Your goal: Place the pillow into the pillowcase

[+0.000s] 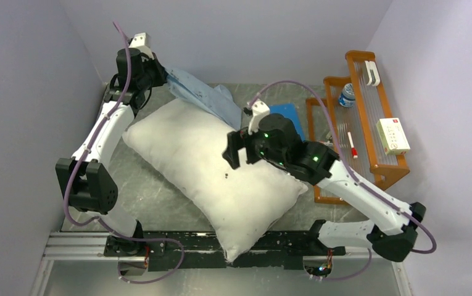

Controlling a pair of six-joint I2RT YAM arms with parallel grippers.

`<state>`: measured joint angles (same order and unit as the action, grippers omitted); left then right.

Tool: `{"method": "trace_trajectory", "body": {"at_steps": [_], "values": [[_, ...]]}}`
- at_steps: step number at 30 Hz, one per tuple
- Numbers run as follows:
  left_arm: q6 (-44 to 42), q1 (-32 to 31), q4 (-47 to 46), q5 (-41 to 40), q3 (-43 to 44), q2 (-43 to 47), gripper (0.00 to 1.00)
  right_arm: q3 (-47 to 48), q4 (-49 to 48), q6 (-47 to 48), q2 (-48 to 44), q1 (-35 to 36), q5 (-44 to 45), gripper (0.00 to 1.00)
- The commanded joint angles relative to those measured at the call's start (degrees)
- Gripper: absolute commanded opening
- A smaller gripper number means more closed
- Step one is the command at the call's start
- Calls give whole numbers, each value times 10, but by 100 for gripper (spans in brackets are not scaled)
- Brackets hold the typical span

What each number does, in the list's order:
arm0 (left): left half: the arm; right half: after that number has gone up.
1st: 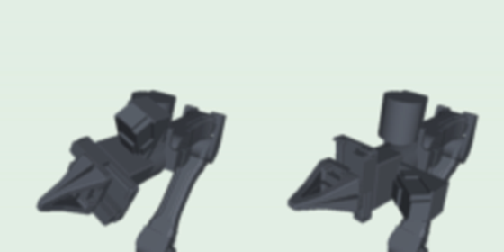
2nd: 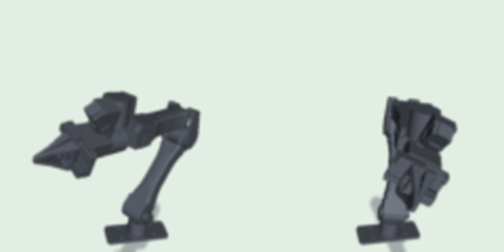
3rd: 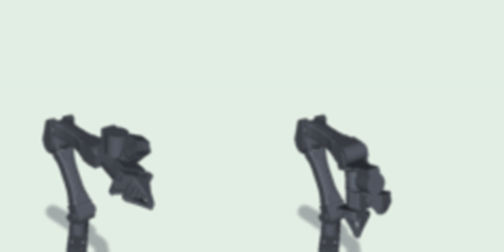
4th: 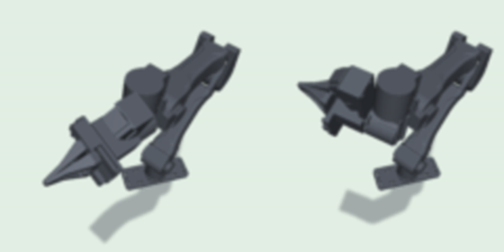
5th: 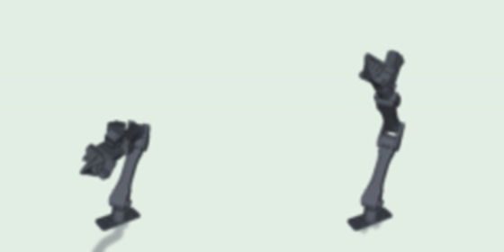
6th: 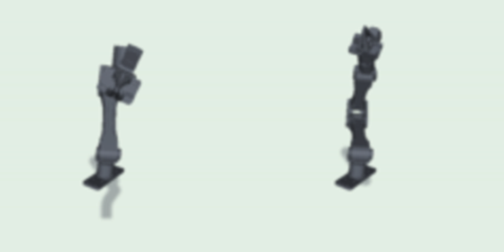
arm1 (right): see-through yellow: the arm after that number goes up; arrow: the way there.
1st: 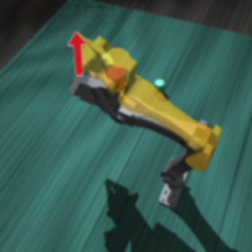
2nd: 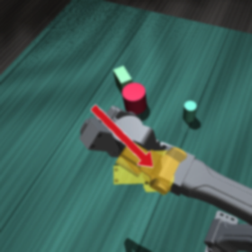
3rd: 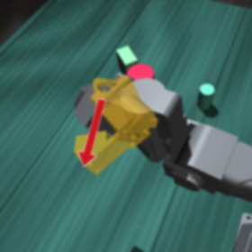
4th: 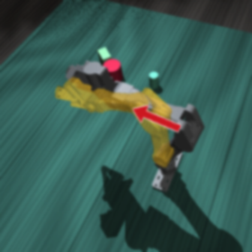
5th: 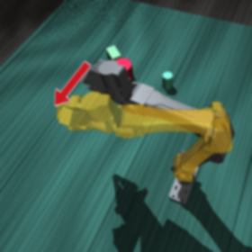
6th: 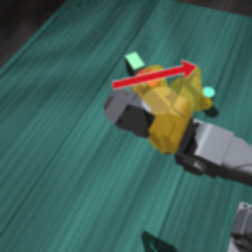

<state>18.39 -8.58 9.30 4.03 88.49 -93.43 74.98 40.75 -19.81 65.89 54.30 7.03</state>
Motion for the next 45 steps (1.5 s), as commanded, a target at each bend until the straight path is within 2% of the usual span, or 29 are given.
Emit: {"method": "trace_trajectory", "body": {"at_steps": [1, 6, 10, 13, 17, 20, 22, 23, 24, 25, 26, 27, 28, 33, 36, 40, 45], "values": [[-6, 12, -14, -2, -22, 11, 5, 14, -167, 42, 86, 12, 9, 100], [9, 27, -8, 24, -41, 24, 5, 93, -253, 160, 210, 26, 71, 100], [12, 34, 0, 34, -37, 23, 5, 165, -272, 240, 311, 28, 31, 100], [19, 39, 0, 41, -37, 20, 5, 216, -263, 245, 388, 28, 28, 100], [22, 40, -5, 52, -40, 16, 5, 238, -289, 250, 482, 28, 19, 100], [15, 40, -6, 52, -43, 17, 5, 309, -226, 250, 590, 28, -3, 100], [8, 40, -5, 51, -45, 20, 5, 360, -180, 252, 647, 28, 1, 90], [3, 40, -4, 50, -45, 21, 5, 372, -168, 256, 663, 26, 0, 76], [-1, 40, -3, 51, -47, 24, 5, 373, -166, 257, 668, 26, 3, 53], [-5, 40, -5, 52, -50, 28, 5, 357, -174, 258, 661, 26, 8, 31], [-8, 40, -9, 53, -54, 32, 5, 340, -183, 263, 647, 26, 10, 14], [-8, 40, -16, 57, -61, 37, 5, 318, -191, 268, 621, 25, 8, 3], [-11, 40, -25, 66, -68, 43, 5, 296, -194, 274, 591, 25, 0, 0], [-35, 40, -49, 102, -70, 51, 5, 133, -215, 301, 402, 17, -82, 0], [-67, 40, -59, 119, -61, 49, 5, 53, -200, 305, 319, 12, -124, 0], [-117, 40, -117, 179, -85, 64, 5, -15, -166, 309, 234, 11, -207, 0], [-175, 40, -163, 182, -142, 101, 5, -58, -153, 320, 134, 8, -297, 0]]}}
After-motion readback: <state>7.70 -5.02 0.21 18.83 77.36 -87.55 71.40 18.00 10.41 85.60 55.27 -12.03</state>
